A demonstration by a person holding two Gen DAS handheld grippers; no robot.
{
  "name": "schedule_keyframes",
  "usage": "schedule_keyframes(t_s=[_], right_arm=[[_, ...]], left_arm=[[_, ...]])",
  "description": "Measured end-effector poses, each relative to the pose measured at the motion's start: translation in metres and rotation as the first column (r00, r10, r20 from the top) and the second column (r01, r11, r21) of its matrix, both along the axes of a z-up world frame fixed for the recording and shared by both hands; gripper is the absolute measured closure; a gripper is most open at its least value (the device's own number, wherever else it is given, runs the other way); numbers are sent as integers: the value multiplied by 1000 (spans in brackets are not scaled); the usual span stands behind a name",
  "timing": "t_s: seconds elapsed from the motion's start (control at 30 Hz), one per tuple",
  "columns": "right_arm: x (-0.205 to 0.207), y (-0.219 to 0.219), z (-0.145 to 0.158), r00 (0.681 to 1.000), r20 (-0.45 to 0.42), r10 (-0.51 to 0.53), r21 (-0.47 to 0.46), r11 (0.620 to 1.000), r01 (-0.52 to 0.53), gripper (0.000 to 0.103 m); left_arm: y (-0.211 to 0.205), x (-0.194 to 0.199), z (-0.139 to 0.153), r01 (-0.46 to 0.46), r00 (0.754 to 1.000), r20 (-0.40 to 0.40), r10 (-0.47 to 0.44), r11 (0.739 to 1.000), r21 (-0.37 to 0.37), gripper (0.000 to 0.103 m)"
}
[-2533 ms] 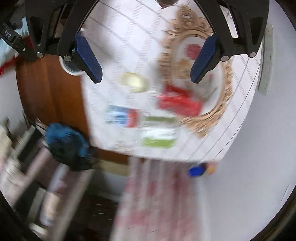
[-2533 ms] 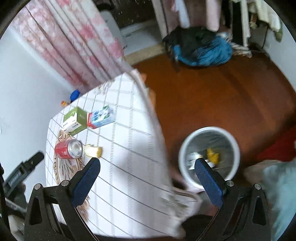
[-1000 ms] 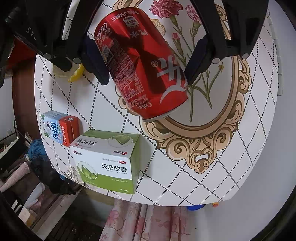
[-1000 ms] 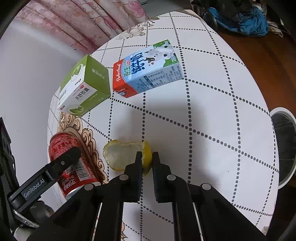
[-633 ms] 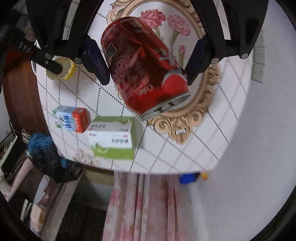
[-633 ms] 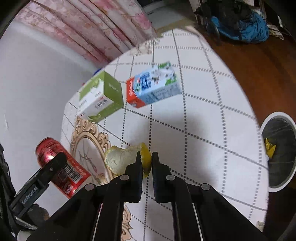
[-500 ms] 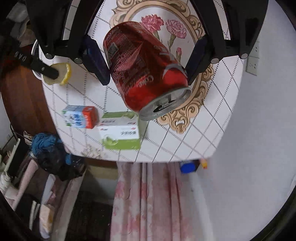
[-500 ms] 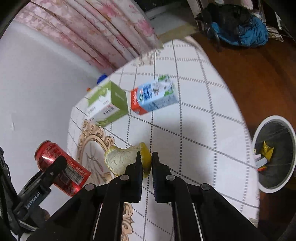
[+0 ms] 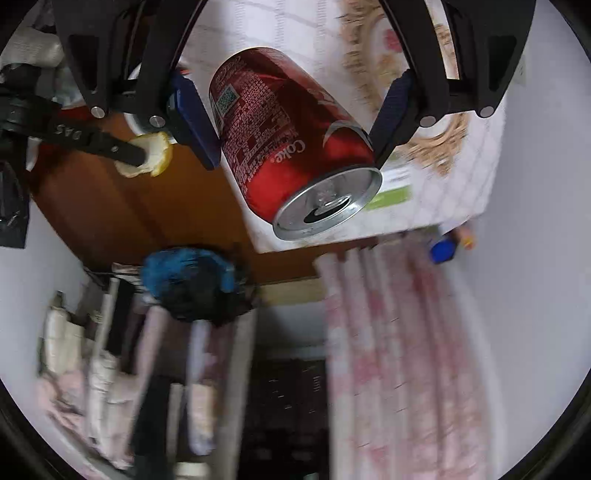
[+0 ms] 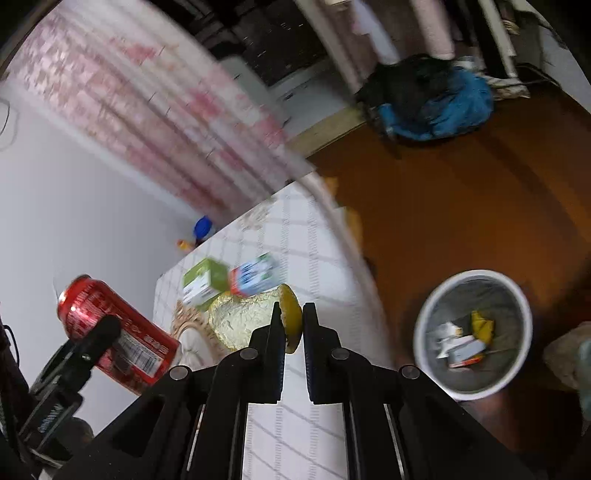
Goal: Collect trash
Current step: 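Carry can and orange peel over the trash bin and open both tools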
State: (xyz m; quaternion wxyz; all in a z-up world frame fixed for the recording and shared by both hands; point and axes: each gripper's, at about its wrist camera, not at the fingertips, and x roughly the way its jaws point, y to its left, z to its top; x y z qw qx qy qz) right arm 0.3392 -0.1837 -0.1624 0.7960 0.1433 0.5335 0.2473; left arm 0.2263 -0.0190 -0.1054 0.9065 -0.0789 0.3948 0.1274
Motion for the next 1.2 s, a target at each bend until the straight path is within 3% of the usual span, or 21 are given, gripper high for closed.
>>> schedule_keyframes(t_s=[0.2,0.33,0.43,0.63,0.77,0.9,0.93,0.97,1.0,1.03,1.07,1.2], right_arm=[[20,-102,-18,992,-16,-126,-78,989,125,94],[36,-163,-66,976,-91,-198,-162,970,182,94],[47,-194,-108,960,-156,-232,-215,957,196,94],[66,-213,-179,941,-251,-227,-286,946,152,94],[76,-209,-212,934,-291,-206,-312,943,111,94],[76,-199,-240,927,-332,-173,-361,931,45,93],[76,-197,-245,925,-341,-169,-378,925,29,86],[75,-195,-247,924,-346,-165,-388,921,19,63],[74,-196,-250,924,-344,-167,-400,916,16,47],[72,-195,-250,927,-336,-167,-415,910,14,15],[71,-192,-249,928,-333,-164,-422,907,9,5],[65,-190,-245,931,-328,-163,-459,889,-6,5]], left_arm=[[-88,50,-10,160,987,-13,-161,986,-52,25],[-141,90,-48,247,962,-90,-259,962,-118,25],[-170,121,-94,280,931,-192,-309,946,-166,25],[-188,164,-158,280,888,-318,-333,939,-201,25],[-196,174,-186,236,876,-372,-306,946,-222,25],[-199,174,-206,214,868,-413,-274,959,-186,23],[-199,173,-209,211,867,-422,-267,962,-174,23],[-200,172,-213,207,864,-433,-257,965,-159,22],[-201,166,-216,204,862,-442,-250,967,-150,18],[-201,164,-219,203,858,-450,-248,968,-146,10],[-200,162,-221,202,856,-454,-246,969,-144,4],[-194,154,-222,182,859,-461,-224,974,-136,4]])
